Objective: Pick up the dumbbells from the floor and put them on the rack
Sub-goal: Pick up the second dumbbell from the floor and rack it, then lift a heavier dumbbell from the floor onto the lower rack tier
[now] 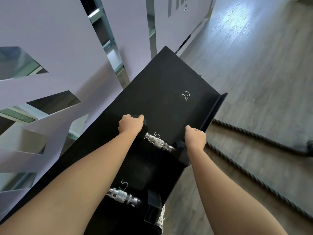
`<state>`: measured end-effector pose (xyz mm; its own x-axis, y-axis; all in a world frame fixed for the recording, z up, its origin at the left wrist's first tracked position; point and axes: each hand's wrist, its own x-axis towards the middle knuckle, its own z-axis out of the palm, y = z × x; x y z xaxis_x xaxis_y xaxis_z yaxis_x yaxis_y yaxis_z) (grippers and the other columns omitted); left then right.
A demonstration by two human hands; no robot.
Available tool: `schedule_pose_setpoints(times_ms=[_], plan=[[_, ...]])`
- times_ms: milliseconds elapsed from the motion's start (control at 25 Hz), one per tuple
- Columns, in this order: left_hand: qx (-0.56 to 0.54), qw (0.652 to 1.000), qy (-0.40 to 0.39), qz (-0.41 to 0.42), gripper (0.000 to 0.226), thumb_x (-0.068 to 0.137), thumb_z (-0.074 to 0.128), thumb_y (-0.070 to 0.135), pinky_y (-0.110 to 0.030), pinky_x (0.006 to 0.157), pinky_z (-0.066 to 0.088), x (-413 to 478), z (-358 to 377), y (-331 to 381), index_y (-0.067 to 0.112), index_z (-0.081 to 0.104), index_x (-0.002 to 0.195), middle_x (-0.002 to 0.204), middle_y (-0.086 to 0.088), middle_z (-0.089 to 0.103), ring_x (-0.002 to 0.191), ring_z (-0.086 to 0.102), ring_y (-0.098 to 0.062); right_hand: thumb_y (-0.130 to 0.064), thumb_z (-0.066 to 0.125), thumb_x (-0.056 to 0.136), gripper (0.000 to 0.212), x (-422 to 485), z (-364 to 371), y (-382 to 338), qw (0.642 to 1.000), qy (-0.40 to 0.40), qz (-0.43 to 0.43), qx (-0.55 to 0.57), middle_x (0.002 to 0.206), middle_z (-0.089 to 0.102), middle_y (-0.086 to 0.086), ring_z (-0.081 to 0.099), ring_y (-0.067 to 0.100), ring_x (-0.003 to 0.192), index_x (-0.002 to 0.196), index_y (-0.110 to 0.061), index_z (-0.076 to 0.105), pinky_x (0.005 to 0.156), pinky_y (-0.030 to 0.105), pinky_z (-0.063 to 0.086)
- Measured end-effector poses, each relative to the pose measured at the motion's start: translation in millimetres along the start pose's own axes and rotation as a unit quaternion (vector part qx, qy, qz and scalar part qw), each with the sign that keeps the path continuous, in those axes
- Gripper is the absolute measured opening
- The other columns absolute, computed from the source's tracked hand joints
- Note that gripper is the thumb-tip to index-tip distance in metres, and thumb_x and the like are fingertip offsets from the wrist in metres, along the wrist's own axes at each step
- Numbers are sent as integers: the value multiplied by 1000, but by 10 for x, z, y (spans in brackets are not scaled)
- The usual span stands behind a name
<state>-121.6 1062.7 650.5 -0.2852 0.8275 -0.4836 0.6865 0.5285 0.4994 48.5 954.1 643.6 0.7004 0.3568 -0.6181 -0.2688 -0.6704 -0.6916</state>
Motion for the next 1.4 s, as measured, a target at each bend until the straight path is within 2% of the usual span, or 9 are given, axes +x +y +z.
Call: schedule_pose_setpoints(times_ms=[160,320,440,560,720,800,920,1120,1400], plan=[[30,995,3,90,56,89,63,42,-41,95,47,-191,-117,100,13,54,137,132,-11,60,118,57,-31,-21,55,81,48,-63,-97,-228,999,-21,-25,-5,35,43,-15,41,13,51,34,-27,56,53,32,32],[22,983,9,185,48,91,62,43,-35,83,47,-496,-420,183,14,59,130,124,-11,64,112,60,-29,-24,59,85,12,-286,-365,-514,994,-35,-103,-20,74,63,-15,60,14,82,84,-23,72,76,27,40],[28,972,22,231,47,91,62,45,-35,86,46,-745,-637,263,17,60,128,122,-10,65,112,59,-28,-25,59,86,22,-433,-596,-769,977,-54,-190,-78,97,74,-4,65,17,97,99,-17,75,81,28,44],[22,962,60,267,46,91,62,47,-36,87,47,-1087,-836,377,18,61,127,120,-9,67,111,60,-28,-27,61,88,30,-585,-853,-1034,945,-73,-290,-131,111,74,1,61,13,91,114,-16,71,79,24,41],[38,937,138,318,48,91,63,46,-40,88,51,-1775,-1046,486,15,62,127,121,-13,69,112,63,-32,-28,62,90,38,-804,-1242,-1303,875,-85,-439,-182,123,69,3,59,1,70,126,-18,66,64,11,41],[54,920,181,343,50,91,64,46,-44,90,53,-2146,-1117,476,12,62,128,123,-15,69,112,64,-33,-28,61,90,39,-951,-1414,-1405,838,-103,-502,-189,128,66,6,67,13,89,128,-18,63,79,22,53],[60,896,260,354,52,88,69,44,-44,88,55,-2818,-1240,345,8,63,126,121,-16,69,107,66,-34,-28,59,91,42,-1238,-1699,-1456,770,-148,-583,-213,135,61,8,52,30,125,132,-17,60,103,45,45],[78,861,384,324,53,85,69,45,-41,86,51,-3843,-1580,-158,8,62,123,115,-14,69,101,64,-33,-31,62,89,47,-1995,-1968,-1363,673,-202,-676,-222,141,56,8,45,31,129,135,-19,57,107,48,39],[75,843,472,249,68,89,57,59,-47,98,46,-5141,-1989,-1329,10,53,136,133,-13,60,120,55,-31,-33,60,91,50,-3392,-2283,-580,549,-242,-773,-206,143,52,8,39,31,131,138,-20,55,110,48,34]])
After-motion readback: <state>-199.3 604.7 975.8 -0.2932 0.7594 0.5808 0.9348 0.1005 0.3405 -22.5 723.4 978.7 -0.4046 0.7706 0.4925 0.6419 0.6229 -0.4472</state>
